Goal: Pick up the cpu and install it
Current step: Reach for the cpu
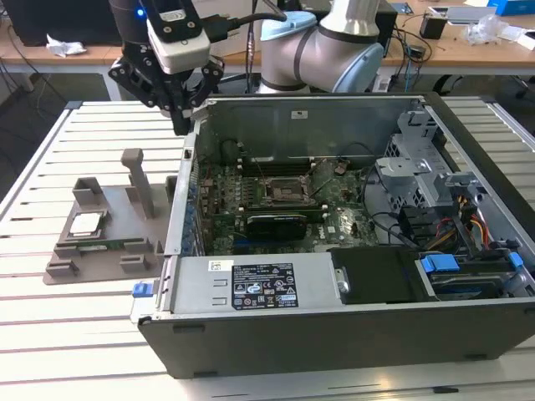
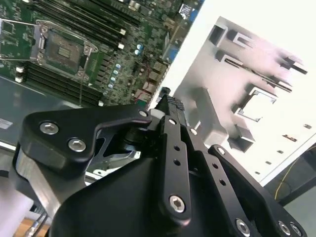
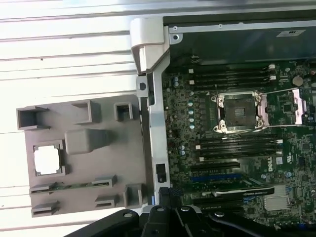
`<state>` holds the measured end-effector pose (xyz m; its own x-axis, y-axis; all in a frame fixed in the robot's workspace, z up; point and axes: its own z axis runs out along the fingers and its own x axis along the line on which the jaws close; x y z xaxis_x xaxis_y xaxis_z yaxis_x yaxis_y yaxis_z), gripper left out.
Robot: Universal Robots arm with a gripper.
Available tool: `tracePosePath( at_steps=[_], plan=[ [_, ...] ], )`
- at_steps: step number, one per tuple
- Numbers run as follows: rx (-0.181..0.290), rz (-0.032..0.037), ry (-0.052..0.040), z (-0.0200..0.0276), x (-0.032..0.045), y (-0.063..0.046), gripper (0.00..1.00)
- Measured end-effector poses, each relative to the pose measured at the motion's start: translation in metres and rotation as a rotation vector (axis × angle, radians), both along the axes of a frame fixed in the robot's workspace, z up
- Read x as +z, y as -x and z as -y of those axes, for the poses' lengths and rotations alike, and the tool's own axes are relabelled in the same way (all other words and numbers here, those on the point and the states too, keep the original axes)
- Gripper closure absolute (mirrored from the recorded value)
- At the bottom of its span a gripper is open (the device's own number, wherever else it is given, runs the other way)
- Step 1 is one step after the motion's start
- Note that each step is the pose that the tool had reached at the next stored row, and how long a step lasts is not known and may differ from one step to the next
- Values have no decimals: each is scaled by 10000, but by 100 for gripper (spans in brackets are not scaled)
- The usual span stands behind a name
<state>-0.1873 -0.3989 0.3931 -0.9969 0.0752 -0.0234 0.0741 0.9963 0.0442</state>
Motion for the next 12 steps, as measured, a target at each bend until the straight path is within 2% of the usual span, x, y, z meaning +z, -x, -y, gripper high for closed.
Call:
tracePosePath(
  at_steps=[12],
  plan=[
    [-1,-1,1,0,-1,351,89]
  ],
)
